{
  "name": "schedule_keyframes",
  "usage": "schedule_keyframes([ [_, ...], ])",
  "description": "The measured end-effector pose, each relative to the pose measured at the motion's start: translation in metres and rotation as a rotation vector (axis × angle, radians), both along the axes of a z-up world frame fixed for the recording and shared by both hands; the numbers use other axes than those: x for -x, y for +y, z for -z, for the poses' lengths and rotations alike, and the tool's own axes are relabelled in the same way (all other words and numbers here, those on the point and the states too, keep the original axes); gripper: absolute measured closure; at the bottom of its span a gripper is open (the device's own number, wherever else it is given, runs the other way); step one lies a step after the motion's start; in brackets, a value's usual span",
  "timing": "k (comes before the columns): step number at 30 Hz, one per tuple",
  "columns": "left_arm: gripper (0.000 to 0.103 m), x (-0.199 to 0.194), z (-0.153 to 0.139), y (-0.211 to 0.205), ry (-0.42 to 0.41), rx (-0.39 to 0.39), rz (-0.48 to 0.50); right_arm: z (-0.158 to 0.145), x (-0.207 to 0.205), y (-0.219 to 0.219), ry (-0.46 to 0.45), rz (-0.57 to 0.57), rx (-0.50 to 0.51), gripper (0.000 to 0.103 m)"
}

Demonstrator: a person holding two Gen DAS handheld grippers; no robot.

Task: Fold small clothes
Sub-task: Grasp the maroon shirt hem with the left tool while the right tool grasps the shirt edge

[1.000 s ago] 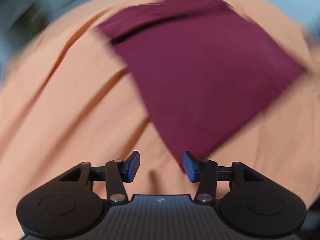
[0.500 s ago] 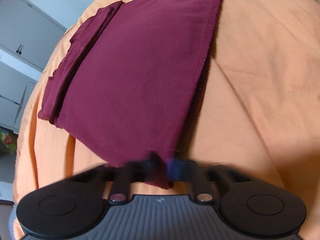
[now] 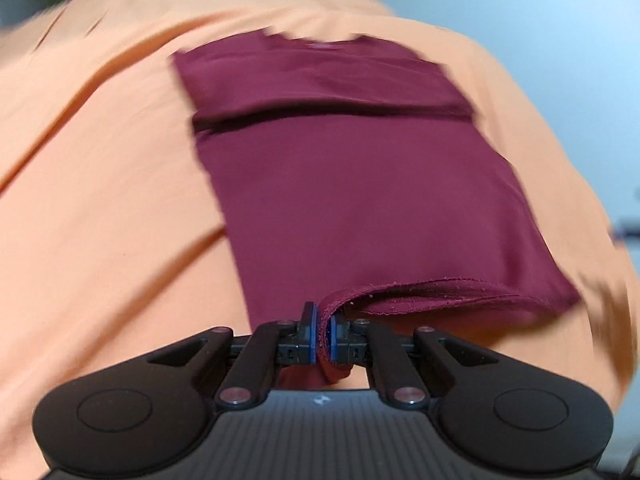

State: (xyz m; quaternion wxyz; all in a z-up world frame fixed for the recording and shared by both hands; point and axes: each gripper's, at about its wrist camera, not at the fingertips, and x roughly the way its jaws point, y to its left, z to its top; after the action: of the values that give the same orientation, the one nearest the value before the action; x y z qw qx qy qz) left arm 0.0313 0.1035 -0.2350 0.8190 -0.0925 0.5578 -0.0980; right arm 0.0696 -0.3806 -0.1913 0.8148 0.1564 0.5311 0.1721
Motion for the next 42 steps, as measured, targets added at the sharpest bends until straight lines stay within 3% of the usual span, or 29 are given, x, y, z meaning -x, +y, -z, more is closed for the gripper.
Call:
schedule_keyframes([
  [3, 0.096, -0.032, 0.022, 0.006, 0.075, 0.001, -0.091, 0.006, -0.014, -0.001, 0.008, -0.068, 0.000, 0.031],
  [9, 0.095, -0.031, 0.030, -0.013, 0.105, -0.068, -0.059, 0.019, -0.026, 0.022, 0.009, -0.358, 0.033, 0.030],
  [14, 0.079, -0.029, 0.028, -0.008, 0.126, -0.070, -0.127, 0.026, -0.013, 0.050, -0.033, -0.639, 0.087, 0.030],
  [21, 0.076, -0.028, 0.026, -0.011, 0.132, -0.100, -0.130, 0.035, 0.018, 0.082, -0.229, -0.954, 0.283, 0.030],
  [26, 0.076, -0.029, 0.030, -0.012, 0.138, -0.097, -0.141, 0.051, 0.029, 0.097, -0.294, -1.082, 0.364, 0.030],
  [28, 0.076, -0.030, 0.031, -0.012, 0.139, -0.098, -0.139, 0.055, 0.035, 0.102, -0.342, -1.128, 0.406, 0.037],
  [29, 0.076, -0.030, 0.030, -0.012, 0.138, -0.097, -0.138, 0.056, 0.035, 0.105, -0.353, -1.140, 0.415, 0.042],
  [30, 0.076, -0.030, 0.031, -0.011, 0.137, -0.096, -0.136, 0.057, 0.033, 0.106, -0.345, -1.145, 0.409, 0.055],
  [31, 0.076, -0.029, 0.031, -0.011, 0.137, -0.094, -0.135, 0.058, 0.029, 0.107, -0.328, -1.140, 0.392, 0.077],
  [32, 0.075, -0.029, 0.031, -0.010, 0.136, -0.091, -0.135, 0.058, 0.024, 0.108, -0.312, -1.128, 0.370, 0.087],
  [36, 0.076, -0.028, 0.027, -0.008, 0.125, -0.081, -0.112, 0.050, 0.004, 0.101, -0.252, -1.059, 0.284, 0.091],
  [42, 0.077, -0.024, 0.006, 0.001, 0.041, 0.074, -0.036, 0.024, -0.078, 0.061, -0.041, -0.684, -0.111, 0.091],
])
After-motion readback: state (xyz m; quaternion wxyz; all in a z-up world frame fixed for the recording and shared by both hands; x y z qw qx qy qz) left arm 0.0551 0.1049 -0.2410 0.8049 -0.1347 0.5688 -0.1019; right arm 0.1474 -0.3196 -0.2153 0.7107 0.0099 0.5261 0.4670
